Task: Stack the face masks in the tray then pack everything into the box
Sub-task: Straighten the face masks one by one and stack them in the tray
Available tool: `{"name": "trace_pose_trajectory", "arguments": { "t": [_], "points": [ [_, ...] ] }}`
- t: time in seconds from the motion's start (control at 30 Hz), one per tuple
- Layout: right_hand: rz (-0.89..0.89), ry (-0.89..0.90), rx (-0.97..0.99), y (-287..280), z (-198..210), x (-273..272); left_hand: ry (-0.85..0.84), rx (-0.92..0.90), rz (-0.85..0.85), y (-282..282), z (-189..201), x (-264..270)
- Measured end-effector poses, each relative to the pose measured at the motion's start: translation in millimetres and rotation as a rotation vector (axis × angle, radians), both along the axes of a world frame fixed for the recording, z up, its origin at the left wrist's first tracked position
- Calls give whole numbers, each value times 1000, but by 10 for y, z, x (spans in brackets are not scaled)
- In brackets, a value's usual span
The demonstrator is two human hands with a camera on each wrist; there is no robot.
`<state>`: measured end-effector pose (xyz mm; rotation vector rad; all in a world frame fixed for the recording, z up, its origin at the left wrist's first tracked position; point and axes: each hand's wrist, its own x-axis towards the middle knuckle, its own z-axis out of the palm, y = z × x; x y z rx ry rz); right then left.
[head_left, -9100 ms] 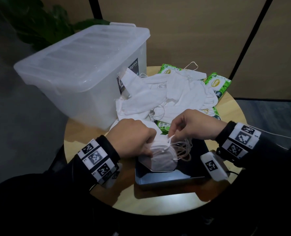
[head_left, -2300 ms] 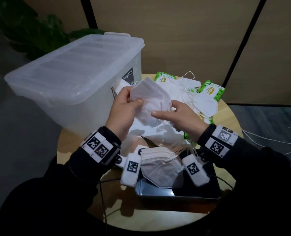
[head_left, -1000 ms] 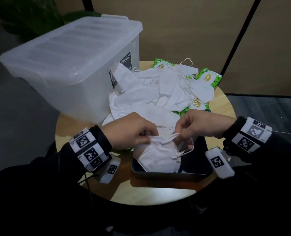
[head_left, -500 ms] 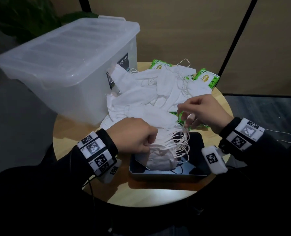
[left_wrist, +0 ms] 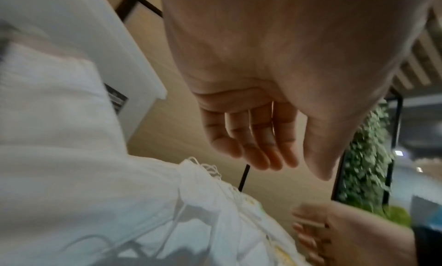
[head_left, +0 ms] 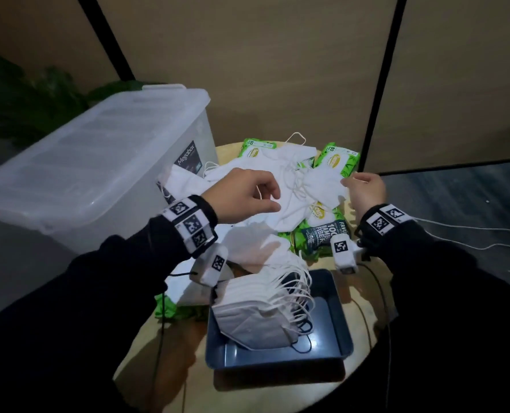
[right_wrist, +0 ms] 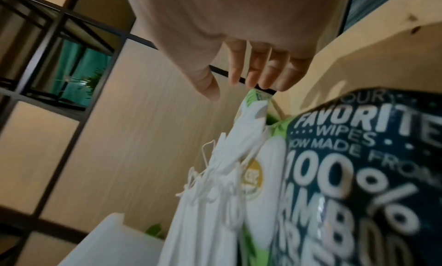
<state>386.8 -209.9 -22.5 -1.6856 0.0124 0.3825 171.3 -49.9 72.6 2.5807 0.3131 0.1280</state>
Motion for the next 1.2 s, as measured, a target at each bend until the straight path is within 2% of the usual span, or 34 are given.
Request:
{"name": "trace_pose_trajectory", "arguments": {
  "t": [0.2, 0.3, 0.5, 0.6, 0.67, 0.77, 0.87, 0.93, 1.07, 1.2],
  "points": [
    [134, 23, -100, 159, -407, 450, 305, 421, -258, -101, -370, 844],
    [206, 38, -125, 125, -258, 309, 457, 658, -288, -132, -576, 959],
    [242, 15, -139, 45, -141, 304, 471, 791, -194, -194, -640, 950],
    [228, 12, -103, 26, -70, 292, 384, 774, -130, -178, -554, 865],
    [243, 4, -46, 21, -15, 250, 260, 667, -60, -100, -465, 737],
    [244, -4, 38, 1, 62, 165, -71, 422, 62, 52, -260, 468],
    [244, -5, 170, 10, 187, 26, -335, 354, 190, 229, -40, 136],
    [270, -12, 218, 32, 262, -85, -454, 261, 306, 338, 61, -110],
    [316, -12, 271, 57, 364, -290, -618, -164, 533, 507, 110, -562],
    [369, 48, 345, 103, 437, -482, -560, -558, 674, 601, -208, -839]
  ]
}}
